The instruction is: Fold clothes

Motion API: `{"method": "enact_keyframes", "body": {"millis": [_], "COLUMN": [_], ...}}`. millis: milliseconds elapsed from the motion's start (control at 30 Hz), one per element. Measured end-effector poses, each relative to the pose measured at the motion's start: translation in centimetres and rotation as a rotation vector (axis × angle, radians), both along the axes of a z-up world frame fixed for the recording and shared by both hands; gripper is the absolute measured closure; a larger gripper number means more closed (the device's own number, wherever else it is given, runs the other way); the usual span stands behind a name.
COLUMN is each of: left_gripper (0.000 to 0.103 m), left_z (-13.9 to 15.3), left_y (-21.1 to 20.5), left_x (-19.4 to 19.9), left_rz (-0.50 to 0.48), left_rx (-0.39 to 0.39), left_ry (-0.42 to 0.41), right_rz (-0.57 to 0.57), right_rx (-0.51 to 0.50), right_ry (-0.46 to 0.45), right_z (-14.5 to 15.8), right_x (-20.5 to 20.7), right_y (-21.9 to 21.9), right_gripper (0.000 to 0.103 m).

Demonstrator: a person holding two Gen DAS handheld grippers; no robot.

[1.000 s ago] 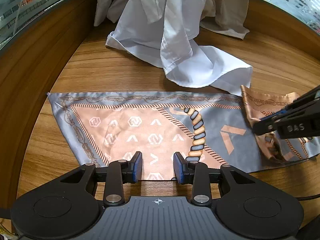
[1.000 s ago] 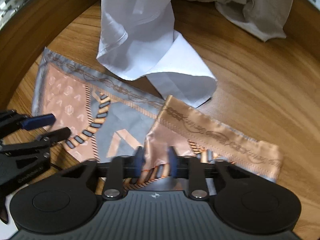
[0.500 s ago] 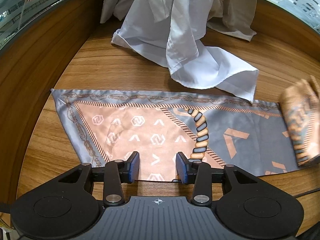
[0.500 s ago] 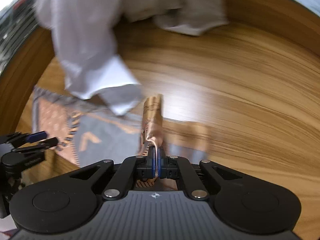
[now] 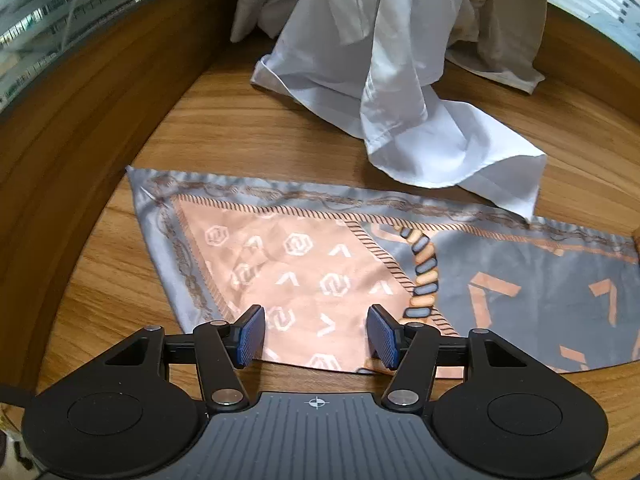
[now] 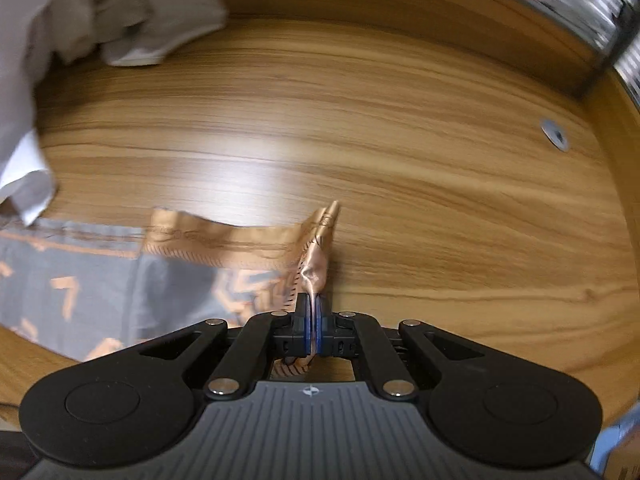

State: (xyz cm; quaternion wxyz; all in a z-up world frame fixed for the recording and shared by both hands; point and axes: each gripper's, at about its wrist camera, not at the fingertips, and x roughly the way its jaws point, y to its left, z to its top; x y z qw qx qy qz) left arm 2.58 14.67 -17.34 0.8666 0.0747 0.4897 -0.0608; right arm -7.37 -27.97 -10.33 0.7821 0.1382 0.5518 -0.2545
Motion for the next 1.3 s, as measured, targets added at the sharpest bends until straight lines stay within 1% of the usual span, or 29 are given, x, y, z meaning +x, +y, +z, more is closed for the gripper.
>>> {"method": "enact_keyframes", "body": {"millis": [100,167,200,267,367,400,433,467,533,600,733,833,1000,1033,1100,1133,1200,1300], "left_gripper": [0.045,0.048,0.050,0.050,0.050,0.050,0.050,0.050,0.050,0.050,0.050,0.050,0.050,0.050,0.050,0.050,0.050,0.050], "left_z": [0.2,0.7,1.0,1.6,2.1,2.2,2.3,2.3,2.3,2.2,1.6,1.6,1.6,1.5,1.2,1.0,0.7,-0.1], "left_y": [0.0,0.0,-0.1,-0.6,-2.3,-3.2,-4.0,-4.8,-6.5,-8.2,-11.8,-14.2,-18.0,-18.5,-19.7,-20.2,-21.3,-22.4], "left_x": [0.3,0.3,0.3,0.0,-0.3,-0.6,-0.8,-1.0,-1.4,-1.8,-2.7,-3.3,-3.6,-3.6,-3.8,-3.9,-4.1,-4.3], "left_rz": [0.014,0.030,0.036,0.026,-0.016,-0.037,-0.062,-0.086,-0.136,-0.201,-0.333,-0.419,-0.488,-0.494,-0.499,-0.498,-0.496,-0.478], "left_rx": [0.028,0.024,0.021,0.004,-0.028,-0.045,-0.056,-0.067,-0.088,-0.097,-0.098,-0.095,-0.109,-0.109,-0.104,-0.100,-0.090,-0.045], "left_ry": [-0.008,-0.023,-0.031,-0.046,-0.054,-0.049,-0.042,-0.036,-0.022,-0.005,0.027,0.029,0.035,0.037,0.049,0.058,0.075,0.100], "right_rz": [-0.029,-0.035,-0.039,-0.045,-0.051,-0.051,-0.050,-0.049,-0.051,-0.044,-0.043,-0.054,-0.034,-0.023,0.001,0.013,0.030,0.037], "right_rx": [-0.005,-0.010,-0.014,-0.008,0.047,0.074,0.101,0.128,0.164,0.182,0.178,0.175,0.189,0.187,0.190,0.199,0.217,0.224], "right_ry": [0.009,0.018,0.018,0.010,-0.031,-0.049,-0.067,-0.082,-0.105,-0.113,-0.095,-0.078,-0.079,-0.084,-0.082,-0.079,-0.081,-0.099], "right_z": [-0.3,-0.5,-0.5,-0.4,-0.2,-0.2,-0.3,-0.4,-0.8,-1.3,-2.4,-3.5,-4.5,-4.6,-4.6,-4.6,-4.4,-3.4], "right_x": [-1.0,-1.4,-1.6,-2.0,-2.7,-2.9,-3.1,-3.2,-3.2,-2.9,-2.4,-2.1,-2.3,-2.5,-2.7,-2.9,-3.4,-4.1], "right_y": [-1.5,-2.2,-2.5,-3.1,-3.7,-3.8,-3.9,-4.1,-4.1,-3.8,-3.2,-3.3,-3.4,-3.5,-3.6,-3.8,-4.2,-5.2], "right_gripper": [0.100,0.100,0.100,0.098,0.096,0.095,0.091,0.083,0.078,0.078,0.078,0.078,0.078,0.078,0.092,0.102,0.102,0.103]}}
